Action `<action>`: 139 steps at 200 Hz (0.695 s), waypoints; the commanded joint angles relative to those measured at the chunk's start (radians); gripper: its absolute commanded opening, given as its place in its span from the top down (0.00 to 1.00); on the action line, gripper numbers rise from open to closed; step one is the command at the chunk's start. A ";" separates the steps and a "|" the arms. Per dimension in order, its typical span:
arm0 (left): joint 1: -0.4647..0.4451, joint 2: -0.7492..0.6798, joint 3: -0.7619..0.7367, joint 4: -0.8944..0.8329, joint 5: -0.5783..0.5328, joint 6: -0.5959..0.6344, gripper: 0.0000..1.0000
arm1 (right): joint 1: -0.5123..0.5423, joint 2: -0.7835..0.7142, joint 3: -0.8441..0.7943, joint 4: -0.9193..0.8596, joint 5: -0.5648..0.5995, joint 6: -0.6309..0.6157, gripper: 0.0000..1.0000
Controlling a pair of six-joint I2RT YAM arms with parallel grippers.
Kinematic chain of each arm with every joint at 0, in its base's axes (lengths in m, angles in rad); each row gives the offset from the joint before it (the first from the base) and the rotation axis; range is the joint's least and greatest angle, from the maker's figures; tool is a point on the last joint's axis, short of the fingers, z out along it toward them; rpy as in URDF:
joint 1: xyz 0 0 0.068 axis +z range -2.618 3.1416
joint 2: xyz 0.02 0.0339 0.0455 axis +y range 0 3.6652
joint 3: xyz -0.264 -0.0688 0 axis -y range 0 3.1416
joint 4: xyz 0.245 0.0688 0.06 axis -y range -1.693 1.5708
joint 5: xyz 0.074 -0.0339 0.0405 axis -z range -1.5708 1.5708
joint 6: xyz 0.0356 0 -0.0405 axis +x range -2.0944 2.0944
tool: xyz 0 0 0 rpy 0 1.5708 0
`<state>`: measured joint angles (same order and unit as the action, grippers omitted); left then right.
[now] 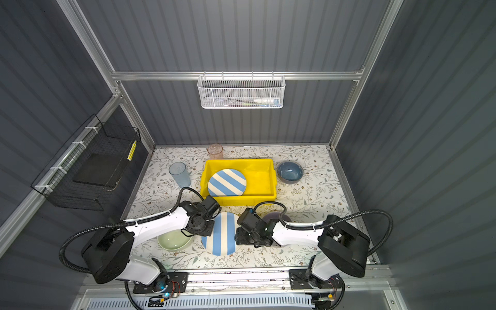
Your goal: Place the mixed dishes into the plastic bin
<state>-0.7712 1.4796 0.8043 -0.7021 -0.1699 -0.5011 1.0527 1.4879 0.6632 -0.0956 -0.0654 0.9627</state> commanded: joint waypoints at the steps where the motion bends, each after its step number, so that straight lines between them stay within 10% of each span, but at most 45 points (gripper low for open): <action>1: -0.004 0.026 -0.008 -0.011 -0.029 0.015 0.86 | 0.003 0.021 0.022 0.012 -0.009 -0.014 0.39; 139: -0.005 0.030 0.156 -0.126 -0.121 0.033 0.85 | -0.011 0.052 0.025 0.046 -0.030 -0.025 0.45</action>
<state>-0.7719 1.5040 0.9115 -0.7547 -0.2306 -0.4885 1.0458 1.5223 0.6754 -0.0513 -0.0898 0.9443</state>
